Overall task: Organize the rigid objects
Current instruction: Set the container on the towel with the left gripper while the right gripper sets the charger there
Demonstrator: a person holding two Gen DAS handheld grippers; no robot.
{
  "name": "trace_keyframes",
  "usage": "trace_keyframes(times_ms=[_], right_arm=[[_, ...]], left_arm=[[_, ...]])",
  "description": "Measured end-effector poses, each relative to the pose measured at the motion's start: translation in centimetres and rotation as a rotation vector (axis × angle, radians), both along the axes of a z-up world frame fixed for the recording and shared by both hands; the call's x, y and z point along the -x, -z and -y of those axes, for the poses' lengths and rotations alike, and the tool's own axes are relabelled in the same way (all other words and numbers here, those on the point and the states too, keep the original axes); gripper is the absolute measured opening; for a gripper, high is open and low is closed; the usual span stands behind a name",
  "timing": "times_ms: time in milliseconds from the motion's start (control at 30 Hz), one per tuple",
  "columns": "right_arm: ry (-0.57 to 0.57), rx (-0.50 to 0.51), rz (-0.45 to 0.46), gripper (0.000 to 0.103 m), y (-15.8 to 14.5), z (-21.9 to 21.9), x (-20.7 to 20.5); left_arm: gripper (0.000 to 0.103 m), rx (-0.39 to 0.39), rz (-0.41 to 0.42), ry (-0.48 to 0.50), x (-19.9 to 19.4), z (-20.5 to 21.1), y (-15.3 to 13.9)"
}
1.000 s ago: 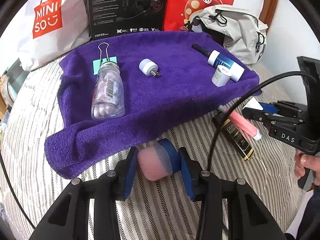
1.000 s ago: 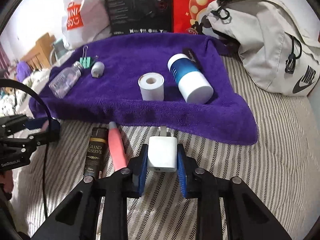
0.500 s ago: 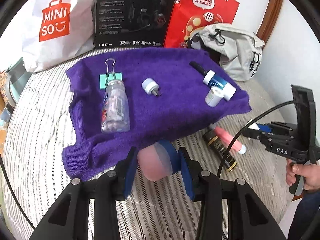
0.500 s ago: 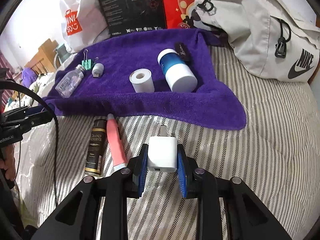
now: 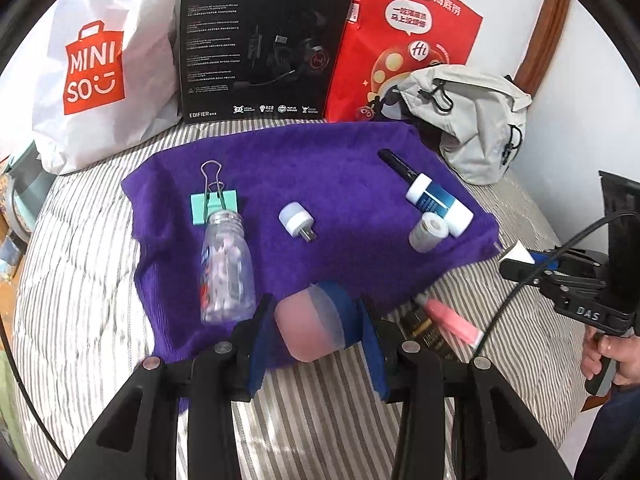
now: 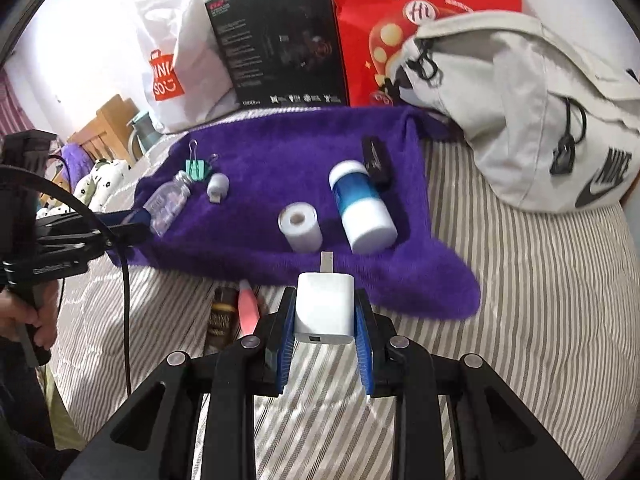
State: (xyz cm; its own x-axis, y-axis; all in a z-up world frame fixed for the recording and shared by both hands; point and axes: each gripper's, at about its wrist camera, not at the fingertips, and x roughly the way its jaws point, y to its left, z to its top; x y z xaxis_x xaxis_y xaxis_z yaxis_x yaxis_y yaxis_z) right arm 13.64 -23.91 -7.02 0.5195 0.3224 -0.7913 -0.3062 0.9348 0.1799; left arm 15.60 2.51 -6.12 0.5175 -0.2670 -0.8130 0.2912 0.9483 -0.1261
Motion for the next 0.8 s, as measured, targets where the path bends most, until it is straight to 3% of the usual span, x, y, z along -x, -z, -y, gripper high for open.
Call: trace_keyframes(times_ms=[500, 800], right_arm=[[-0.036, 0.001, 0.054, 0.027, -2.8, -0.9, -5.6], [-0.058, 0.017, 0.045, 0.027, -2.3, -1.4, -7.5]], left_arm=[[0.039, -0.064, -0.074, 0.025, -5.6, 2.6, 3.0], [0.039, -0.18, -0.065, 0.055, -5.8, 3.6, 3.9]])
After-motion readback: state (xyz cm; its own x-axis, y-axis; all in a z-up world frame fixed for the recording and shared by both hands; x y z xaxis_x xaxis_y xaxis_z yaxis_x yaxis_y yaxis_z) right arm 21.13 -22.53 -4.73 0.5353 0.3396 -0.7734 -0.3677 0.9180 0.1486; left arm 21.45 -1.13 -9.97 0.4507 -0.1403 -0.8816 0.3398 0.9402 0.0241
